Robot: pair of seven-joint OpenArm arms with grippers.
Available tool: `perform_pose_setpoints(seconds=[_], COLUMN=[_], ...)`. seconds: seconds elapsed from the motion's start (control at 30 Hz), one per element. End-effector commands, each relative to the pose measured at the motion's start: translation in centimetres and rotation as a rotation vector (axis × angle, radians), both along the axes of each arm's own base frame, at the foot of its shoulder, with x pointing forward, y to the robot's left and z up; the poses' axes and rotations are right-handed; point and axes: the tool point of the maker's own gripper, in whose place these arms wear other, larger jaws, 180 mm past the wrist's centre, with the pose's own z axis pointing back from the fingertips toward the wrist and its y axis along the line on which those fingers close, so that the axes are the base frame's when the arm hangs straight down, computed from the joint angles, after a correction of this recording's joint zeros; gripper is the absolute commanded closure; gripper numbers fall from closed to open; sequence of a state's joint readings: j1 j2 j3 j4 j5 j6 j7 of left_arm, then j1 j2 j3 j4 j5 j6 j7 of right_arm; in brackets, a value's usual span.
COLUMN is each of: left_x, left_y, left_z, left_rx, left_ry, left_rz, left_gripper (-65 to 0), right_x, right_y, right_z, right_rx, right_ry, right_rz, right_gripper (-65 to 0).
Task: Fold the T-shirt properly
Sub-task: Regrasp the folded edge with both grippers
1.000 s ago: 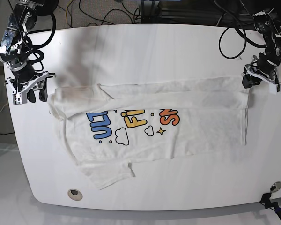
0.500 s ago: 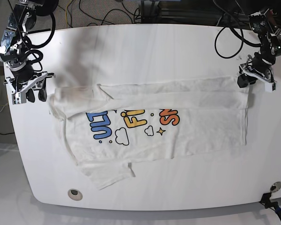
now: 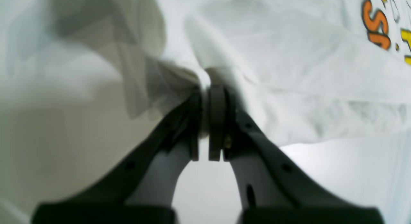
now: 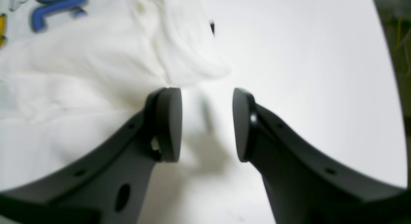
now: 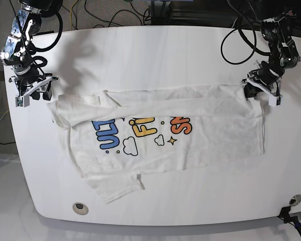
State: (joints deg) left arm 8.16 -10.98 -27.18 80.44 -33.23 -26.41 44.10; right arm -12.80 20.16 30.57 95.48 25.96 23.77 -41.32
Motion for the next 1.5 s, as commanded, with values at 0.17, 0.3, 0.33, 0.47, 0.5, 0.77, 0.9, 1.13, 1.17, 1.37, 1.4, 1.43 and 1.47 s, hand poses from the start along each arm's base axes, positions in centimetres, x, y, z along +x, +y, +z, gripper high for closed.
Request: perform_pose_setpoints(seconds=[0.17, 0.3, 0.33, 0.47, 0.5, 0.77, 0.9, 1.13, 1.17, 1.37, 1.4, 1.43, 1.47], left_x=[0.8, 0.7, 0.7, 0.7, 0.8, 0.6, 0.6, 0.8, 0.7, 0.7, 0.7, 0.8, 0.6], left_y=[0.7, 0.8, 0.7, 0.8, 0.8, 0.8, 0.8, 0.8, 0.8, 0.8, 0.9, 0.9, 0.9], left_z=[0.9, 0.9, 0.9, 0.9, 1.0, 0.8, 0.7, 0.9, 0.8, 0.8, 0.9, 1.0, 0.8], left_rx=[0.014, 0.013, 0.014, 0.015, 0.015, 0.015, 0.014, 0.021, 0.02, 0.02, 0.021, 0.022, 0.022], left_ry=[-0.034, -0.03, -0.031, -0.03, -0.034, -0.022, -0.021, -0.03, -0.026, -0.025, -0.03, -0.031, -0.024], left_rz=[0.008, 0.01, 0.004, 0.008, 0.007, 0.005, 0.007, 0.01, 0.01, 0.012, 0.013, 0.012, 0.011], left_gripper=[0.0, 0.0, 0.0, 0.0, 0.0, 0.0, 0.0, 0.0, 0.0, 0.0, 0.0, 0.0, 0.0], right_x=[1.6, 1.9, 1.8, 2.0, 2.0, 2.0, 2.2, 2.2, 2.0, 1.2, 1.0, 1.0, 0.8], right_y=[-0.1, -0.1, -0.3, -0.4, -0.4, -1.3, -1.4, -2.1, -2.0, -1.1, -0.8, -0.5, -0.1], right_z=[0.8, 0.9, 0.9, 1.5, 1.6, -0.2, -0.9, -2.7, -3.4, -5.9, -6.2, -6.4, -6.6], right_rx=[-0.05, -0.059, -0.068, -0.082, -0.082, -0.051, -0.038, -0.003, 0.01, 0.034, 0.035, 0.038, 0.033], right_ry=[-0.033, -0.051, -0.053, -0.086, -0.09, -0.064, -0.054, -0.01, 0.006, 0.085, 0.099, 0.107, 0.117], right_rz=[0.018, 0.021, 0.018, 0.017, 0.015, -0.018, -0.026, -0.05, -0.055, -0.036, -0.026, -0.018, -0.004], right_gripper=[-25.3, -25.3, -25.4, -25.2, -25.4, -25.4, -25.3, -25.8, -25.8, -26.2, -26.2, -26.3, -26.4])
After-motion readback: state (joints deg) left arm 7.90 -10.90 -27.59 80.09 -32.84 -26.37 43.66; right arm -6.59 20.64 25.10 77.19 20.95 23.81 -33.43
